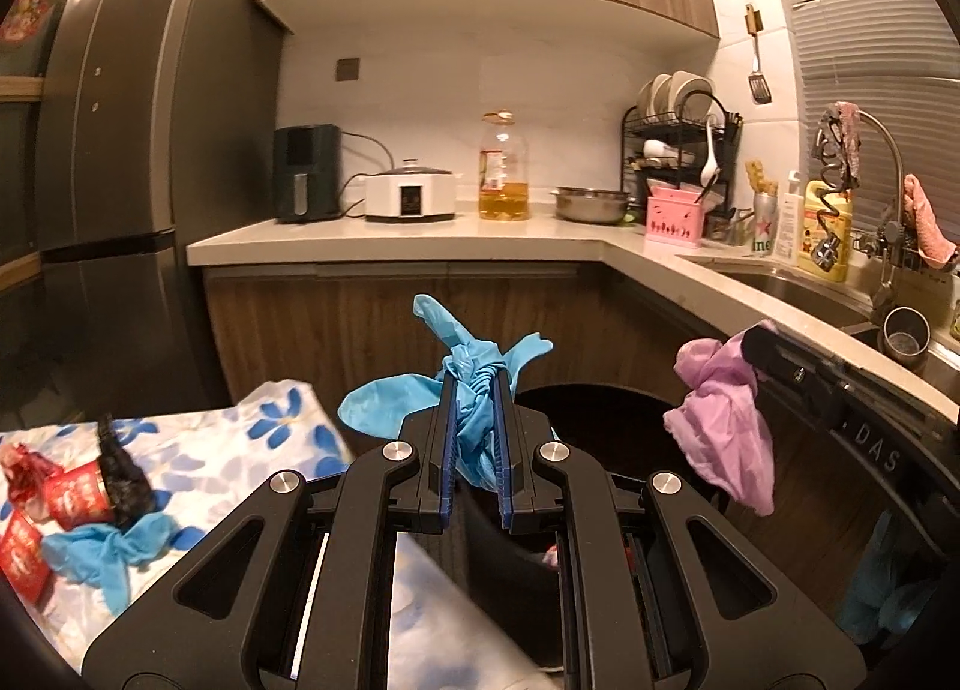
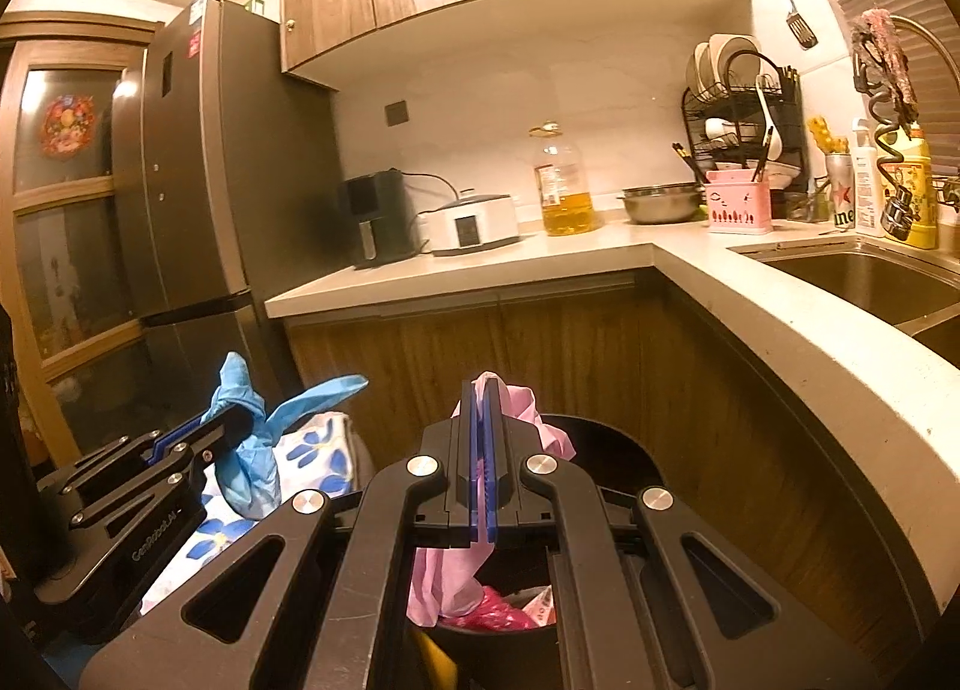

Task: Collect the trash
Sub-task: 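Lift and carry the blue and pink gloves over the black bin, then open both tools to drop the gloves into the black bin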

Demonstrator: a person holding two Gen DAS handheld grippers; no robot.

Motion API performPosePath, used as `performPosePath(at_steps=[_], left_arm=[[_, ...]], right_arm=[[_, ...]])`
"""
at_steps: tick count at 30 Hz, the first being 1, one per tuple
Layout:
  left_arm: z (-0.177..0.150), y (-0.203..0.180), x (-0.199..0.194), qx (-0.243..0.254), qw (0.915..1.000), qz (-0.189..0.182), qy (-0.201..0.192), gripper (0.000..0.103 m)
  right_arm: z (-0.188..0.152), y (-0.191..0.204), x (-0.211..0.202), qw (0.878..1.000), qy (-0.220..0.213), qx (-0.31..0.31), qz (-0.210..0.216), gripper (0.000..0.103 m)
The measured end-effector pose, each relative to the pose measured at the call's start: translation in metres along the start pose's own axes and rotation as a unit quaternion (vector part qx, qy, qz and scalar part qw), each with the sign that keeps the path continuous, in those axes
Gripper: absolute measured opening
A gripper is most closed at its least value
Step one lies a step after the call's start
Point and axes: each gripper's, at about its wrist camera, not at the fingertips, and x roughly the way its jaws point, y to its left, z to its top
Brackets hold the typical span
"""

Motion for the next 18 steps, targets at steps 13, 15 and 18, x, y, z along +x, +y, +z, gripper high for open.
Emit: performPosePath(at_steps=[13, 15, 18], left_arm=[[-0.003, -0.024, 0.035, 0.003, 0.9997, -0.022, 0.014, 0.010], [-0.003, -0.025, 0.038, 0.002, 0.9996, -0.025, 0.016, 0.010], [-0.005, -0.027, 0.043, 0.004, 0.9994, -0.029, 0.018, 0.010]], right_arm=[[-0.006, -0.022, 0.014, 1.000, 0.009, 0.016, -0.013, 0.002], [-0.007, -0.025, 0.016, 1.000, 0.012, 0.018, -0.013, 0.002], [-0.008, -0.026, 0.019, 1.000, 0.015, 0.022, -0.013, 0.003]])
